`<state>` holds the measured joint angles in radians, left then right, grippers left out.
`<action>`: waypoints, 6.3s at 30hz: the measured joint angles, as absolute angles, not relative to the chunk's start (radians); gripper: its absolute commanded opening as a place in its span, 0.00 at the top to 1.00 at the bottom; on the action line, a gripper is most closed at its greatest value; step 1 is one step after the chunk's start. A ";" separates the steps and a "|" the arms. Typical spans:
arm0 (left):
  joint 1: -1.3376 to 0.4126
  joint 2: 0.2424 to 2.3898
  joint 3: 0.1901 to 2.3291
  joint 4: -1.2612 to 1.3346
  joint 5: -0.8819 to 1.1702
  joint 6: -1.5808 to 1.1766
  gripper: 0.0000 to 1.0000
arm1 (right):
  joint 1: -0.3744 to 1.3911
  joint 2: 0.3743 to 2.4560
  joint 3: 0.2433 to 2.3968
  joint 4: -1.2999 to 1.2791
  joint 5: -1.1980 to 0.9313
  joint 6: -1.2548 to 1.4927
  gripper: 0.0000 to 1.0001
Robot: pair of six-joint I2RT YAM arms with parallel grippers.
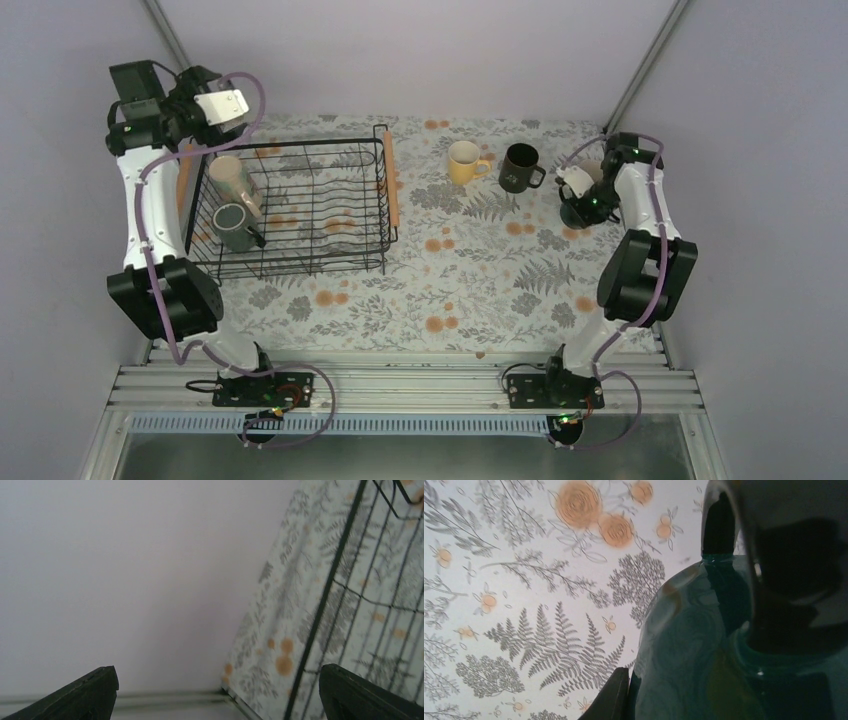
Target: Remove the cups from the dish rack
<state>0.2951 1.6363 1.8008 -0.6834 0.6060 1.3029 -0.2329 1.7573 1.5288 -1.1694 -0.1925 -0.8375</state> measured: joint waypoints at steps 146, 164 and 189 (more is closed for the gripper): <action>0.047 1.779 1.308 -0.621 -0.063 2.080 0.98 | -0.295 1.721 1.555 -1.227 -0.420 -0.982 0.34; -0.015 1.774 1.755 -0.914 0.117 2.067 0.98 | -0.246 1.655 1.591 -1.267 -0.510 -0.969 0.33; -0.022 1.836 1.953 -1.109 0.583 1.715 0.98 | 0.199 1.705 1.756 -1.251 -0.677 -0.791 0.31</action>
<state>-0.0216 1.8362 1.9530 -1.1088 0.5831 1.7149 0.1993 1.7054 1.7557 -1.2514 -0.6769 -0.7906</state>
